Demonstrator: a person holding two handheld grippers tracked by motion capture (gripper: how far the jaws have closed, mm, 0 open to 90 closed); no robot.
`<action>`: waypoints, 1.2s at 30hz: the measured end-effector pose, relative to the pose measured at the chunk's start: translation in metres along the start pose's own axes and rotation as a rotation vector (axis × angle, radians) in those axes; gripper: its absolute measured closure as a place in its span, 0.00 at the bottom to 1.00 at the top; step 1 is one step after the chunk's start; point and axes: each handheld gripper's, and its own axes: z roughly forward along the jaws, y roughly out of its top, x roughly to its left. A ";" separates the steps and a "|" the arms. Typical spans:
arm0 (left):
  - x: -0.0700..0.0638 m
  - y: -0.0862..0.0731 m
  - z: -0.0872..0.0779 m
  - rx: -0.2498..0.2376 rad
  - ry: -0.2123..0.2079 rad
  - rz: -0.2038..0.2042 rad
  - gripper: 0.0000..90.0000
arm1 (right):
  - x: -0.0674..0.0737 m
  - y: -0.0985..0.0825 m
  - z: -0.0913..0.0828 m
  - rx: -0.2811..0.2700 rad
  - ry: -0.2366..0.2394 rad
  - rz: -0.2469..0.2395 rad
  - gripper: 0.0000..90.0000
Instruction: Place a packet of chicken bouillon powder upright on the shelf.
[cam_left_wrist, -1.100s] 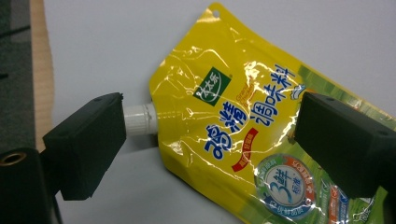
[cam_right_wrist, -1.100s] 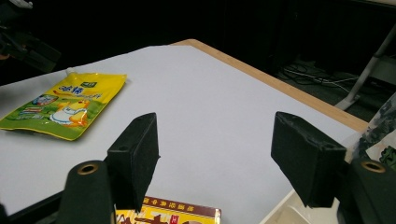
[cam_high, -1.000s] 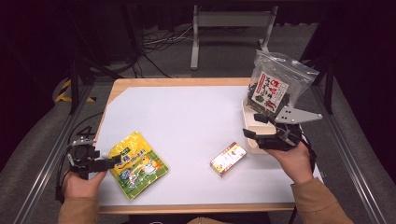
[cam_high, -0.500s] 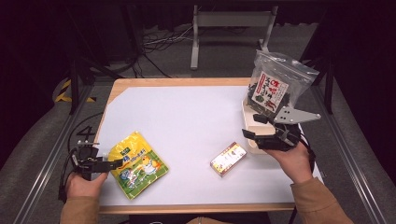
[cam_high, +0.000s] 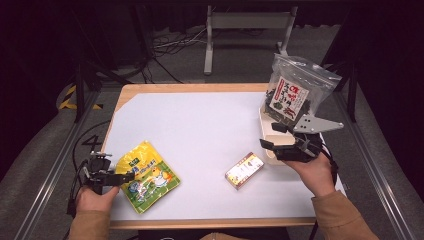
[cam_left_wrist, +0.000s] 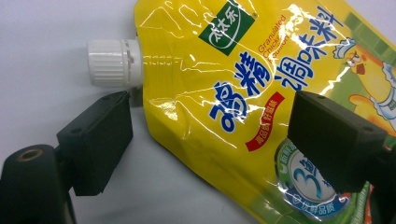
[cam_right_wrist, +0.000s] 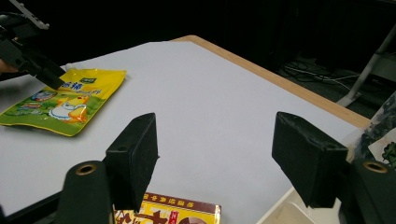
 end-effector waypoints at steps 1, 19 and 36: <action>0.000 0.000 0.000 0.000 0.000 0.000 0.17 | 0.000 0.000 0.000 0.000 0.000 0.000 0.35; -0.016 0.001 0.003 0.014 0.127 0.007 0.41 | 0.002 -0.002 0.006 0.019 0.012 0.000 0.34; -0.019 -0.004 0.004 -0.038 0.169 0.007 0.57 | 0.002 -0.004 0.012 0.028 0.026 0.009 0.34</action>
